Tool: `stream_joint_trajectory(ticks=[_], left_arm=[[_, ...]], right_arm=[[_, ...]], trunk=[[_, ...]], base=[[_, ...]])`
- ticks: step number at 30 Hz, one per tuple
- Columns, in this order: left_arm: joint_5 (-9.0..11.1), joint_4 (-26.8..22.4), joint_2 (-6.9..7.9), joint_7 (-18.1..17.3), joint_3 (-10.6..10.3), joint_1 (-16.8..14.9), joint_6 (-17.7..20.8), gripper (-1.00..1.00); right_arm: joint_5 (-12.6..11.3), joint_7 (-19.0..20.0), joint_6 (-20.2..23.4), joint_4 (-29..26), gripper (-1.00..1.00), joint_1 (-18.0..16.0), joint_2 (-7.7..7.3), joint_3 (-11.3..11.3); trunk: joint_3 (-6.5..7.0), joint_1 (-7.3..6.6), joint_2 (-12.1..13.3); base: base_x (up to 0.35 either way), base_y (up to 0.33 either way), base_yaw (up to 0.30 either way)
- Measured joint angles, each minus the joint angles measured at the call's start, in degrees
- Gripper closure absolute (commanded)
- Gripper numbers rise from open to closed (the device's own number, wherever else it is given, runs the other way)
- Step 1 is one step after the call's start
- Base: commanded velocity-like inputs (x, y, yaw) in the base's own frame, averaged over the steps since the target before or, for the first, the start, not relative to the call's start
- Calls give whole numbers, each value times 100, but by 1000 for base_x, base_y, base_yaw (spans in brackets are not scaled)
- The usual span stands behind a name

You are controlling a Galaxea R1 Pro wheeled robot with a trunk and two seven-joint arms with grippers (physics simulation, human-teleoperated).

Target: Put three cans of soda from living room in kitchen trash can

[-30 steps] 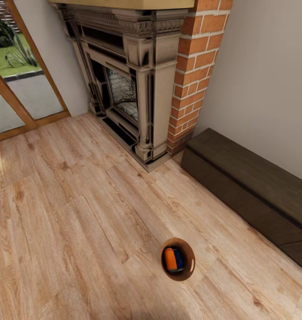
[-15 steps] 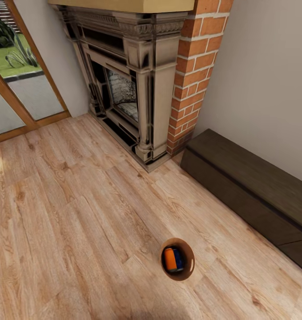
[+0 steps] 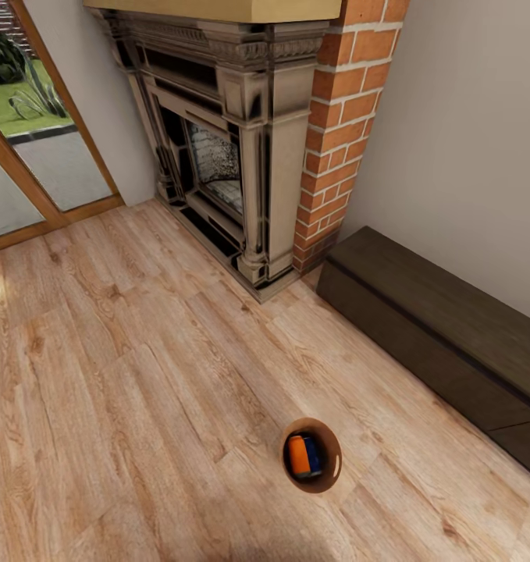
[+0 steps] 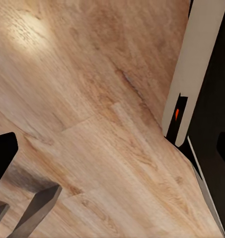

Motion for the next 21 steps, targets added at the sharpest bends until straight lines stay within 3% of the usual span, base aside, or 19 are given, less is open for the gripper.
stream_joint_trajectory(ticks=[1, 7, 12, 21], left_arm=[[0, 0, -15, 0, 0, 0, 0, -100], [-9, 6, -81, 0, 0, 0, 1, -100], [-10, 8, -271, 0, -1, 0, 6, -100], [1, 8, -383, 0, 1, 0, 6, -100]], right_arm=[[28, -38, -1, -6, -100, 5, 78, 8], [20, -68, -2, -12, -100, 9, 225, 20], [10, -76, -2, -12, -100, 10, 410, 17], [11, -78, -2, -14, -100, 11, 479, 7]], trunk=[[0, 0, 0], [0, 0, 0], [0, 0, 0], [0, 0, 0]], base=[[0, 0, 0], [0, 0, 0], [0, 0, 0], [0, 0, 0]])
